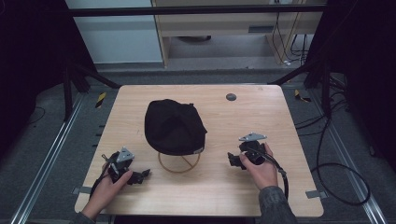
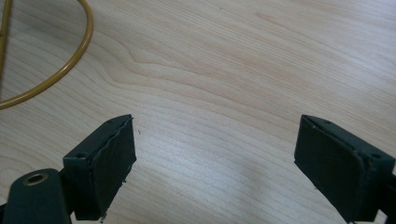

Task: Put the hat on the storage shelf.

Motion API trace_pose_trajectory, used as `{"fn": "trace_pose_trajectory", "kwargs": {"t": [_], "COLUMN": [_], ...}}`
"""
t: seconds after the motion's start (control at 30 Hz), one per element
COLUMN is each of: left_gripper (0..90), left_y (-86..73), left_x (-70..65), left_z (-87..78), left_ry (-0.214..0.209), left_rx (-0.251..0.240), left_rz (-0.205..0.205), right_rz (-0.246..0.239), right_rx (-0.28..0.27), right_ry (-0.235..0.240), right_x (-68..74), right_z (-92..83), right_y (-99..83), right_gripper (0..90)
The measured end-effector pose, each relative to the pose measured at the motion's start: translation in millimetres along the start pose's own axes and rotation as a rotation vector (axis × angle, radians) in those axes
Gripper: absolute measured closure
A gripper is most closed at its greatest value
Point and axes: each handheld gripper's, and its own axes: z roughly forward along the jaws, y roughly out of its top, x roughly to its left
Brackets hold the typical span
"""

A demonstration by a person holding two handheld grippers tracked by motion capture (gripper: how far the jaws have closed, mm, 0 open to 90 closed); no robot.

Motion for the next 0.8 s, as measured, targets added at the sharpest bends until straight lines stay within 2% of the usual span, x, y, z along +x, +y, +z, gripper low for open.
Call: {"fn": "trace_pose_trajectory", "kwargs": {"t": [0.23,0.67,0.73,0.8], "left_gripper": [0.0,0.0,0.0,0.0], "left_y": [0.0,0.0,0.0,0.0], "left_x": [0.0,-0.1,0.0,0.1], "left_z": [0.0,0.0,0.0,0.0], "left_ry": [0.000,0.001,0.001,0.000], "left_rx": [0.000,0.000,0.000,0.000], "left_rz": [0.000,0.000,0.000,0.001], "right_rz": [0.024,0.030,0.046,0.056], "right_rx": [0.010,0.032,0.031,0.000], "right_ry": [0.006,-0.013,-0.012,-0.032], "right_x": [4.8,5.0,4.8,5.4], "right_z": [17.4,33.1,36.5,37.6], "right_y": [-2.2,-9.7,-14.3,-18.1], "right_gripper": [12.0,11.6,10.9,10.3]}}
